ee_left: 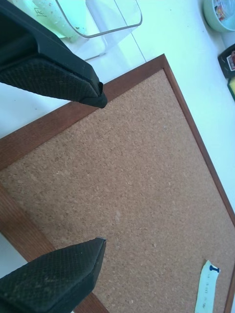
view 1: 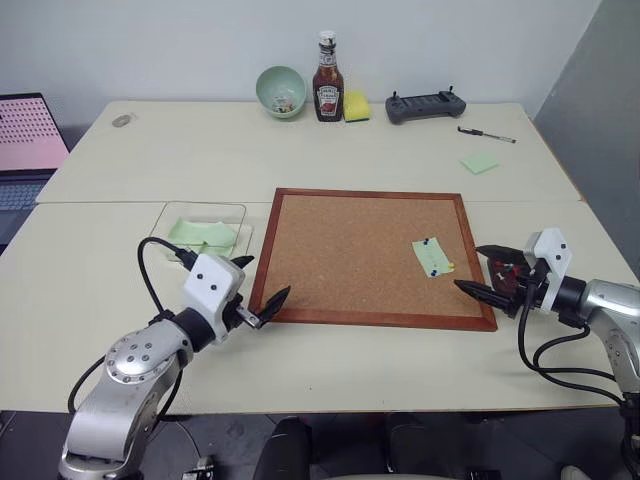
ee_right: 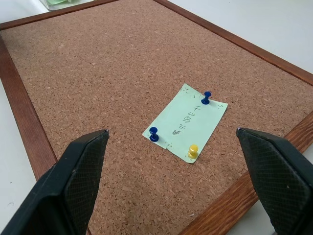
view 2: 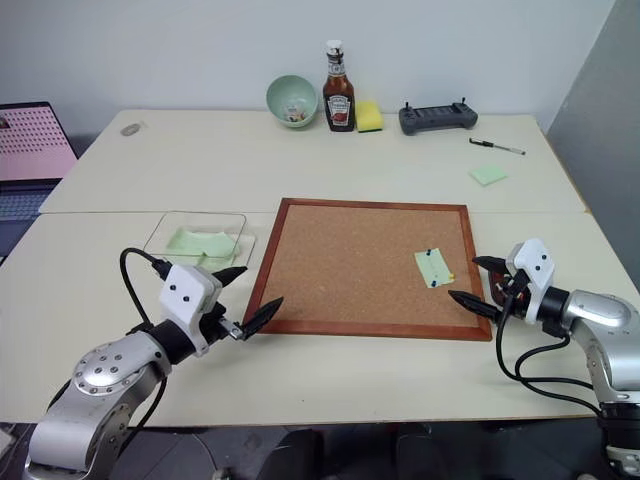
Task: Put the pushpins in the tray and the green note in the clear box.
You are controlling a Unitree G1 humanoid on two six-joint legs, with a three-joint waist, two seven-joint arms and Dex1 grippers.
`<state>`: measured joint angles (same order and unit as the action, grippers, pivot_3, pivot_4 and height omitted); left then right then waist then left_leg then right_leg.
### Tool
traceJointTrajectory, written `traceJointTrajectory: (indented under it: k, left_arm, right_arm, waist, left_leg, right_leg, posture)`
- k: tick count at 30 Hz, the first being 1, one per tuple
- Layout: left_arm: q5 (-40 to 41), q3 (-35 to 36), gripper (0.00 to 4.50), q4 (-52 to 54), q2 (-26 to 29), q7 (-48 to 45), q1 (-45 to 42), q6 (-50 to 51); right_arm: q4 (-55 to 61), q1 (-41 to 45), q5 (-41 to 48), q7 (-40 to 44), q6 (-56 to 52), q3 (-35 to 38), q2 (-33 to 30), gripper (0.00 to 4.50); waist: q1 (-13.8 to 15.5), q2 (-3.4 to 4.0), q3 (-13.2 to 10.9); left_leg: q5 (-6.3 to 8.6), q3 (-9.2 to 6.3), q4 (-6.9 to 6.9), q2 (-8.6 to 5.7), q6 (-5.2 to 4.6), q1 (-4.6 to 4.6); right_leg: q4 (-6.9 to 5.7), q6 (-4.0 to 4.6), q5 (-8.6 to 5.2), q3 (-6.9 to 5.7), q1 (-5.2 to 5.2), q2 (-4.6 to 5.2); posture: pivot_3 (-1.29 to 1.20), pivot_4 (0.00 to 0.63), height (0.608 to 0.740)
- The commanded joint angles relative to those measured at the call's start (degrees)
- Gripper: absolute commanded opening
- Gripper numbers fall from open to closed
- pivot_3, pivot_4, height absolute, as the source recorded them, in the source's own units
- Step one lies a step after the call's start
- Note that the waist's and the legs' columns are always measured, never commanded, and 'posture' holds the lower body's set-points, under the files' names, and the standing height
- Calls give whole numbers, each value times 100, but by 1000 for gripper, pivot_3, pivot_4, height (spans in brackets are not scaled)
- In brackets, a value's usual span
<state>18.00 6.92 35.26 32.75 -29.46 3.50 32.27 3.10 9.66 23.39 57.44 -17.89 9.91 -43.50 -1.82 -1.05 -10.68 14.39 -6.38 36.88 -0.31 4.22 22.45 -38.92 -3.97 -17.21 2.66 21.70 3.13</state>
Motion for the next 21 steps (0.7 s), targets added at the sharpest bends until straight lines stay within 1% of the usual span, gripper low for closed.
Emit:
traceJointTrajectory:
  k: [1, 11, 21]
  left_arm:
    - [18, -18, 4500, 56, 7, -49, -101, -137]
    - [330, 108, 4500, 124, 39, -102, -186, 306]
    - [436, 187, 4500, 122, -38, -95, -357, 70]
  right_arm:
    - [157, 38, 74, 45, 92, 144, -77, 4423]
    - [104, -7, 39, 97, 119, 126, -117, 4423]
    - [23, 21, 6, 66, 200, 76, -52, 4423]
  waist:
    - [1, 0, 0]
    - [-1, 0, 0]
    - [1, 0, 0]
  left_leg:
    - [0, 0, 0, 0, 0, 0]
    - [0, 0, 0, 1, 0, 0]
    - [0, 0, 0, 0, 0, 0]
  right_leg:
    - [0, 0, 0, 0, 0, 0]
    - [0, 0, 0, 0, 0, 0]
    - [0, 0, 0, 0, 0, 0]
  posture:
    - [0, 150, 740]
    - [0, 150, 740]
    - [0, 150, 740]
